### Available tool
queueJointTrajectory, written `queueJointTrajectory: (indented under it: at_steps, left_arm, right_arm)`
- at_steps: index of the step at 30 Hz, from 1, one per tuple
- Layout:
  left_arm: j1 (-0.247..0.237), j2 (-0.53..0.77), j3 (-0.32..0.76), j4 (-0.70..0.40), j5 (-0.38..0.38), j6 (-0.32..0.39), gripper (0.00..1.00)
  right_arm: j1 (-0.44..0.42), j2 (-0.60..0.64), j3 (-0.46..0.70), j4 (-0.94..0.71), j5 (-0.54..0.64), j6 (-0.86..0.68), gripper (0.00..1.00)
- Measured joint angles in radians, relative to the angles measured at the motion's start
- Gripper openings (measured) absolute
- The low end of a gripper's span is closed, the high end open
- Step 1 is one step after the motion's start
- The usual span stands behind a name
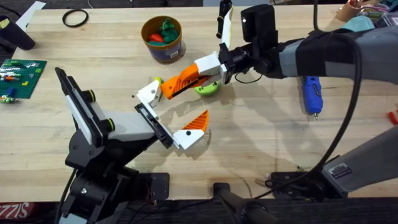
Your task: Pick up the gripper from the table and insert it into the empty holder that is missing its gripper. Then pick up a screw, insert it into the mounting hole, and use the screwdriver to tighten it. Finally, clean up the table by picking up the vegetable and placing it into the bucket.
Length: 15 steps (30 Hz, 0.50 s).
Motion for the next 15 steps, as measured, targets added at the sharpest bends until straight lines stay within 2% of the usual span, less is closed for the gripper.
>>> queueJointTrajectory:
  at_steps: [15]
  left_arm:
    - [0.002, 0.0, 0.0, -0.002, -0.011, -0.002, 0.99]
  right_arm:
    - [-0.002, 0.004, 0.0, -0.005, 0.006, 0.016, 0.014]
